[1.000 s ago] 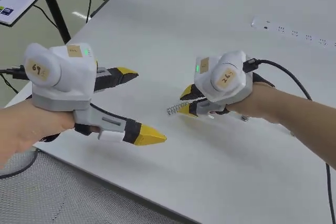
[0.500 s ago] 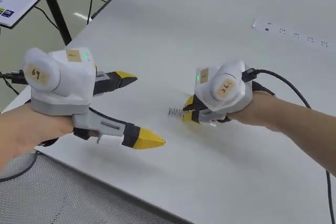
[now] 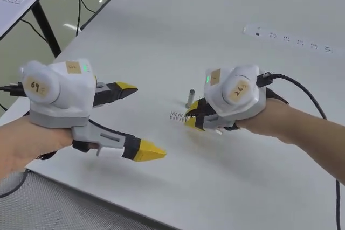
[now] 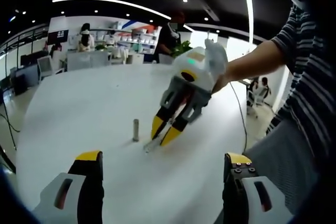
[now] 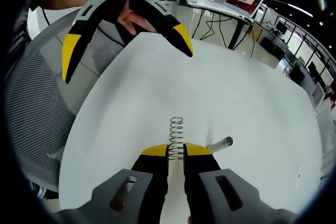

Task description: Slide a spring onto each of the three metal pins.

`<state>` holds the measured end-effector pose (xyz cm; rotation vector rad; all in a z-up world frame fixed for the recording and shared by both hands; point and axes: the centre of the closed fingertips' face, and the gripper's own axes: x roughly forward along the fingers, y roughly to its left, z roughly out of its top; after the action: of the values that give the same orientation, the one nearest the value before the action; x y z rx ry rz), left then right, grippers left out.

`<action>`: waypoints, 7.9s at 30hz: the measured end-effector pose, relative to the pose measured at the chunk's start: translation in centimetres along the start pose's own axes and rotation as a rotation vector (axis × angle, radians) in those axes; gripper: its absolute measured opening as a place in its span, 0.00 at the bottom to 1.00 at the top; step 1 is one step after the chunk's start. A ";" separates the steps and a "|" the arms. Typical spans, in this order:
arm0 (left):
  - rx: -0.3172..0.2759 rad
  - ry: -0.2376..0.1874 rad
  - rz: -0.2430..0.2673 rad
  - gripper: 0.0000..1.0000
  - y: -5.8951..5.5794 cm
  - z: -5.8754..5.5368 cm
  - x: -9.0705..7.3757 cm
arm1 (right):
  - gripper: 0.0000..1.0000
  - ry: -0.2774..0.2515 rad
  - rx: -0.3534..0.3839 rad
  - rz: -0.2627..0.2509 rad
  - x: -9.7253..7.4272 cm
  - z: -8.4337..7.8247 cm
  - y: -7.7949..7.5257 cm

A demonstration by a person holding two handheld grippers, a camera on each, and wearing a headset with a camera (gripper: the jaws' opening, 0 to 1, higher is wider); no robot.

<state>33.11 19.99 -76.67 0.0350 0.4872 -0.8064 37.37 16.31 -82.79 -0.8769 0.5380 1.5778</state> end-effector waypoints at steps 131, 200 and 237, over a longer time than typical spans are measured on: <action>0.216 0.058 -0.475 0.02 -11.2 1.0 8.1 | 0.06 -0.043 -0.057 -0.072 -11.2 -1.8 8.2; 0.215 0.050 -0.405 0.04 -10.3 1.1 7.9 | 0.07 -0.283 -0.012 -0.100 -10.7 3.8 7.5; 0.104 0.054 -0.236 0.32 -6.0 0.4 5.3 | 0.07 -0.279 0.030 -0.157 -11.0 3.0 5.8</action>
<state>32.19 12.10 -77.69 0.0977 0.5058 -1.0640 31.33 10.55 -73.14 -0.6462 0.2864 1.5125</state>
